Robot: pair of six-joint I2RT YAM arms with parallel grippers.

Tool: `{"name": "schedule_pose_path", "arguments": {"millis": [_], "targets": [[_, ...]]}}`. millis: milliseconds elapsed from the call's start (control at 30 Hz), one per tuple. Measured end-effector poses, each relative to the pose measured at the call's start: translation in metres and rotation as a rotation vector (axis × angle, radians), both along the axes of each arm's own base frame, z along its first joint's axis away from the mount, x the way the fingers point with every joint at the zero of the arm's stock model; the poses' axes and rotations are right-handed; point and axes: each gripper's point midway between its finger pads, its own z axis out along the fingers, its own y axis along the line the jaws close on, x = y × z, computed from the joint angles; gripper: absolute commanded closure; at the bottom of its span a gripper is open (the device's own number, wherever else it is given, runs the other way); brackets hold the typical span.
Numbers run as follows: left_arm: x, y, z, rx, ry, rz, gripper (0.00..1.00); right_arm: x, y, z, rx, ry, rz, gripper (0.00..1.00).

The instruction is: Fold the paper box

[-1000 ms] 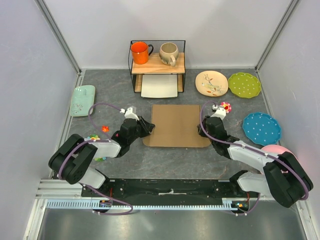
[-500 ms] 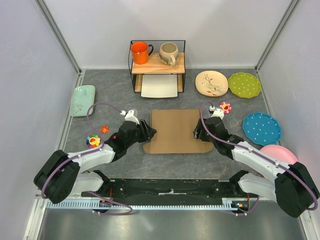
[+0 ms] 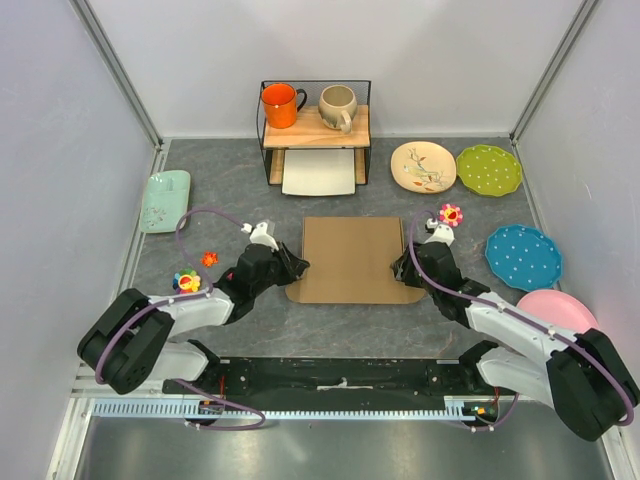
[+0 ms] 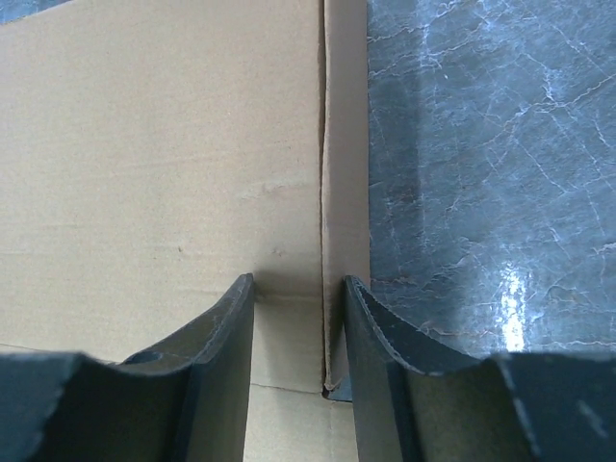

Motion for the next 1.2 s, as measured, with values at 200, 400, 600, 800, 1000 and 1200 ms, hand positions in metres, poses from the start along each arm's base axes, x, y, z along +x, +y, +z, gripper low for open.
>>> {"name": "schedule_pose_path", "arguments": {"millis": [200,400,600,800,1000,1200], "targets": [[-0.007,0.004,0.005,-0.002,-0.006,-0.002,0.52,-0.006,-0.003,0.004,-0.003,0.011,-0.001,0.29],[-0.018,0.014,0.041,-0.029,-0.069,0.01,0.44,-0.01,-0.022,0.024,-0.033,0.023,-0.04,0.2],[-0.019,0.027,0.07,-0.051,-0.128,0.058,0.55,0.005,-0.039,0.069,-0.021,-0.064,-0.097,0.28],[-0.017,0.044,0.049,0.0,-0.056,0.134,0.96,0.008,-0.066,0.066,-0.047,-0.058,-0.18,0.94],[-0.018,0.064,0.008,0.023,0.031,0.19,0.98,0.002,-0.079,0.023,-0.038,0.049,-0.235,1.0],[-0.015,0.056,-0.007,-0.007,0.057,0.157,0.98,-0.009,-0.062,-0.017,0.017,0.154,-0.173,1.0]]}}
